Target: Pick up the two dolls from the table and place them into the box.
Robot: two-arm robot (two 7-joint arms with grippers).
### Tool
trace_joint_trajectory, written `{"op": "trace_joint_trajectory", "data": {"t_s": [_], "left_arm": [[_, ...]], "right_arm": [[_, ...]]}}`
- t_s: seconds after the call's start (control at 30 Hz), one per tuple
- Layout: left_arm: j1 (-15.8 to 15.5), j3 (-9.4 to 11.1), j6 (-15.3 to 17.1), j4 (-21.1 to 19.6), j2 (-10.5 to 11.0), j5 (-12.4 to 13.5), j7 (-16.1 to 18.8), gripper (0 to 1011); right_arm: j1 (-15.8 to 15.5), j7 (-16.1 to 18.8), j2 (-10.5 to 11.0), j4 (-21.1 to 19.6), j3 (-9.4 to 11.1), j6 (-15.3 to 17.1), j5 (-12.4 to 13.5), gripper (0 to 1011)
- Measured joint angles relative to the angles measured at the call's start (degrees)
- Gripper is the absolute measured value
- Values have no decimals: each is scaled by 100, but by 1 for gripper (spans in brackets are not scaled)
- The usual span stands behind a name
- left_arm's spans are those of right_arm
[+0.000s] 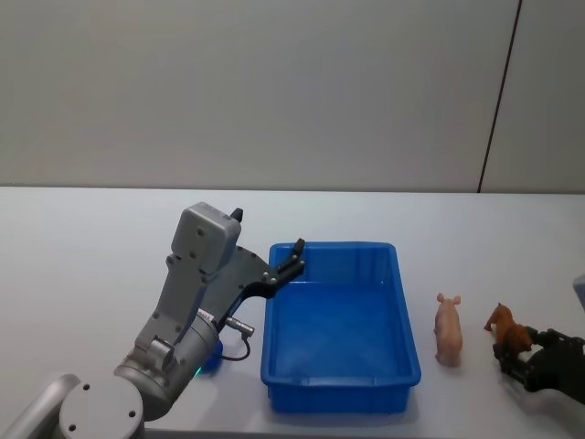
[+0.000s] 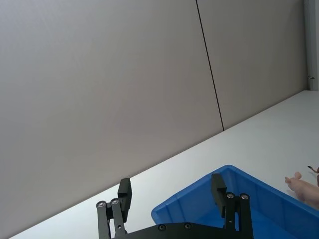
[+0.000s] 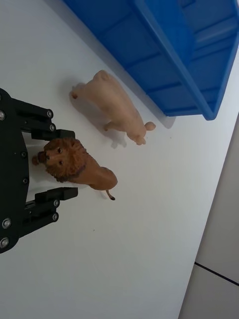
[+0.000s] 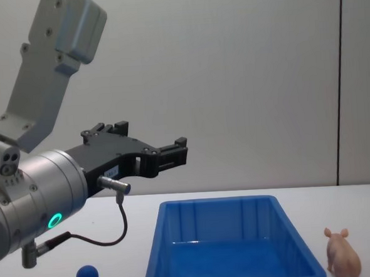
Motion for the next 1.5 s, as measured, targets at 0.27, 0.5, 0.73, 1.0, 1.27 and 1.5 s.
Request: {"op": "trace_joint_trajectory", "data": {"t_s": [0.27, 0.5, 0.73, 1.0, 1.27, 1.5], "left_arm": [[0, 0, 0, 0, 0, 0, 0, 1001], [0, 0, 0, 0, 0, 0, 0, 1001], [0, 0, 0, 0, 0, 0, 0, 1001], [0, 0, 0, 0, 0, 0, 0, 1001], [0, 0, 0, 0, 0, 0, 0, 1001], [0, 0, 0, 0, 0, 0, 0, 1001]], "right_arm": [[-22, 50, -4, -59, 16, -7, 221, 429], [-33, 30, -25, -104, 25, -92, 378, 429], [-50, -160, -59, -202, 40, -315, 532, 428], [-84, -395, -100, -472, 62, -597, 707, 428], [-93, -419, -154, -894, 29, -761, 793, 428], [-37, -280, -256, -1116, -99, -651, 662, 428]]}}
